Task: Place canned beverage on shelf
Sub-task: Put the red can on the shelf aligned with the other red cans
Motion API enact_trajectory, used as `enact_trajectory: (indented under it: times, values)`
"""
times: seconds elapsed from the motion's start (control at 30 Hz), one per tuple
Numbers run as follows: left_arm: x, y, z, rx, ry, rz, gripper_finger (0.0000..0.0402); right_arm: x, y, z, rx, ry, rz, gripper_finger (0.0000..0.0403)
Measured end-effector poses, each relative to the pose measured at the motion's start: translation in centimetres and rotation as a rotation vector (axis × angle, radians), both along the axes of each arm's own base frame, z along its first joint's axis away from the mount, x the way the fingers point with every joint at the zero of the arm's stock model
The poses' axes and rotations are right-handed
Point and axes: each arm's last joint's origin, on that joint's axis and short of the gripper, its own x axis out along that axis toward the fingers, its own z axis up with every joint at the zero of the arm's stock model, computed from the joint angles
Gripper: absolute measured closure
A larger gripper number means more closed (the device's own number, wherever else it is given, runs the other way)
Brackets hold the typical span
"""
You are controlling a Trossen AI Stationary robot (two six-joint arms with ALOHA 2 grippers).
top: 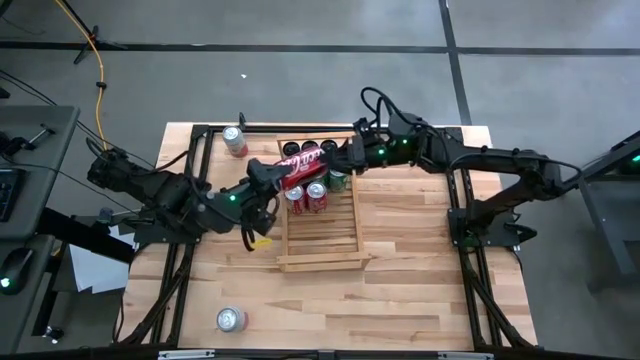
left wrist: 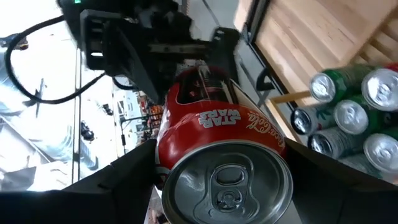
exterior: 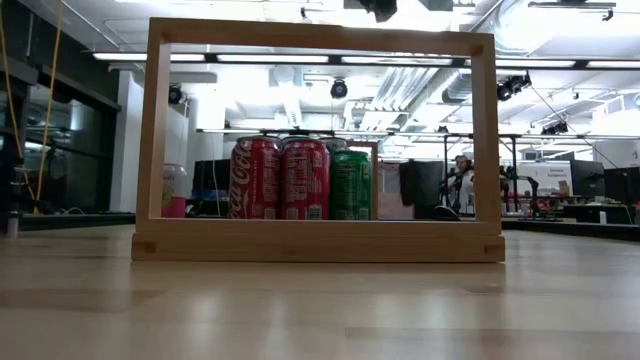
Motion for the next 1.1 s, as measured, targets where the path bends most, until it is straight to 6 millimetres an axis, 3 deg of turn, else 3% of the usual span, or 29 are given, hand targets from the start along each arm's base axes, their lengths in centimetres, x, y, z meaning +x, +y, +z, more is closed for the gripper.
enact_trajectory:
  times: [0.6, 1.1]
  values:
    - [1.1, 0.4, 1.2, -0.096, -0.135, -0.070, 0.0118, 0.8, 1.0, 0.6, 0.007, -0.101, 0.002, 0.0009]
    - [1.2, 0.3, 0.9, -0.106, -0.125, -0.088, 0.0118, 1.0, 1.6, 0.5, -0.014, -0.102, 0.003, 0.0009]
